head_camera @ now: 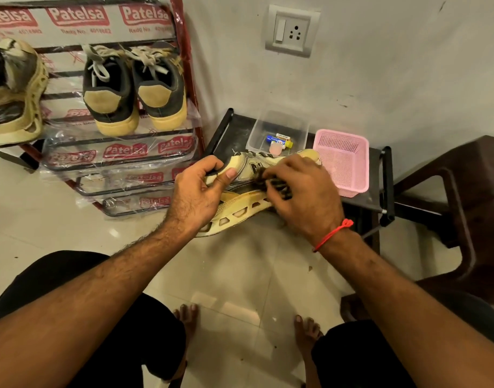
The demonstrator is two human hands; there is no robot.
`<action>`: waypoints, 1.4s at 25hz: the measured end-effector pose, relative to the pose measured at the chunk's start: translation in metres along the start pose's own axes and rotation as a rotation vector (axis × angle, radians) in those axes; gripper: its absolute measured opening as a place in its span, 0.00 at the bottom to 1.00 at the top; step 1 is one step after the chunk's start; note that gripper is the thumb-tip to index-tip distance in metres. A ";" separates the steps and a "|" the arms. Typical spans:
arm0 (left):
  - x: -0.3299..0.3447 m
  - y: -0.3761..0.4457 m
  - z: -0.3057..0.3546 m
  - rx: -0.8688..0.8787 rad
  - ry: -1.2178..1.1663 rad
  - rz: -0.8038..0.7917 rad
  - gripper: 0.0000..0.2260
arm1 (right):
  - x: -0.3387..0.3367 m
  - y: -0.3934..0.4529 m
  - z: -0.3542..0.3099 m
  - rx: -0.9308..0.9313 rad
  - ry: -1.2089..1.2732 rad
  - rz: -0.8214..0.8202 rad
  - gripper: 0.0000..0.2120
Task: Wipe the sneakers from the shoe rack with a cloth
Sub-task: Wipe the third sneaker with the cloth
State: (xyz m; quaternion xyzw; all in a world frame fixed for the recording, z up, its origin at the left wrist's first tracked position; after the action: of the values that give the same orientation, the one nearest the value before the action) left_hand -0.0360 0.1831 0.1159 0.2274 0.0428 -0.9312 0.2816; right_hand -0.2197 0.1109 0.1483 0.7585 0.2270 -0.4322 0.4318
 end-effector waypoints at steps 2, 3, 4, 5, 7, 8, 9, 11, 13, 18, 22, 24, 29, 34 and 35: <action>0.000 0.000 0.000 0.003 -0.019 -0.020 0.15 | 0.005 0.000 -0.014 -0.078 -0.044 -0.045 0.12; 0.000 0.000 0.000 0.000 -0.039 -0.033 0.16 | 0.000 0.003 -0.002 -0.016 -0.080 -0.030 0.12; 0.001 0.000 -0.001 -0.002 -0.046 -0.042 0.15 | -0.005 0.003 0.020 0.099 -0.129 -0.017 0.12; 0.001 0.000 -0.001 0.000 -0.037 -0.039 0.13 | -0.011 0.003 0.046 0.233 -0.190 -0.019 0.12; 0.001 0.001 -0.002 -0.001 0.003 -0.032 0.09 | -0.018 -0.006 0.089 0.456 -0.250 -0.092 0.13; 0.001 0.002 -0.004 -0.016 0.002 -0.044 0.08 | -0.019 -0.010 0.099 0.505 -0.248 -0.119 0.13; 0.001 0.003 -0.005 -0.036 -0.010 -0.063 0.08 | -0.018 -0.012 0.100 0.507 -0.238 -0.125 0.12; 0.004 0.003 -0.004 -0.055 -0.012 -0.086 0.08 | -0.020 -0.010 0.092 0.453 -0.207 -0.069 0.12; 0.006 0.001 -0.001 -0.047 -0.002 -0.087 0.08 | -0.028 -0.003 0.079 0.369 -0.212 0.026 0.12; 0.005 -0.001 0.001 -0.038 0.000 -0.077 0.09 | -0.003 0.006 0.023 -0.087 -0.173 -0.019 0.13; 0.003 -0.003 0.000 -0.024 0.022 -0.056 0.08 | 0.009 0.007 0.009 -0.099 0.156 -0.079 0.21; 0.003 -0.002 0.000 -0.033 0.026 -0.053 0.08 | 0.010 0.006 0.010 -0.043 0.224 -0.074 0.25; 0.004 -0.001 -0.002 -0.057 0.011 -0.048 0.08 | 0.016 0.002 0.007 0.098 0.437 -0.072 0.21; 0.002 -0.001 -0.003 -0.085 -0.001 -0.008 0.08 | 0.027 -0.002 0.006 0.262 0.360 -0.172 0.19; 0.002 -0.001 -0.004 -0.087 0.001 -0.013 0.07 | 0.032 -0.004 0.004 0.274 0.311 -0.208 0.20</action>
State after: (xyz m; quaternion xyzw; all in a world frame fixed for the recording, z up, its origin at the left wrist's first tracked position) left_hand -0.0361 0.1834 0.1116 0.2150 0.0846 -0.9302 0.2853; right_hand -0.2082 0.1088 0.1181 0.8400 0.3071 -0.3790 0.2374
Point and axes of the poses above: each hand's wrist, its own y-axis towards the middle knuckle, its own x-axis out of the palm, z = x × y, the point moved 5 cm from there along y, towards the middle knuckle, and after that the axes turned 10 degrees about -x, right-handed, at the moved point
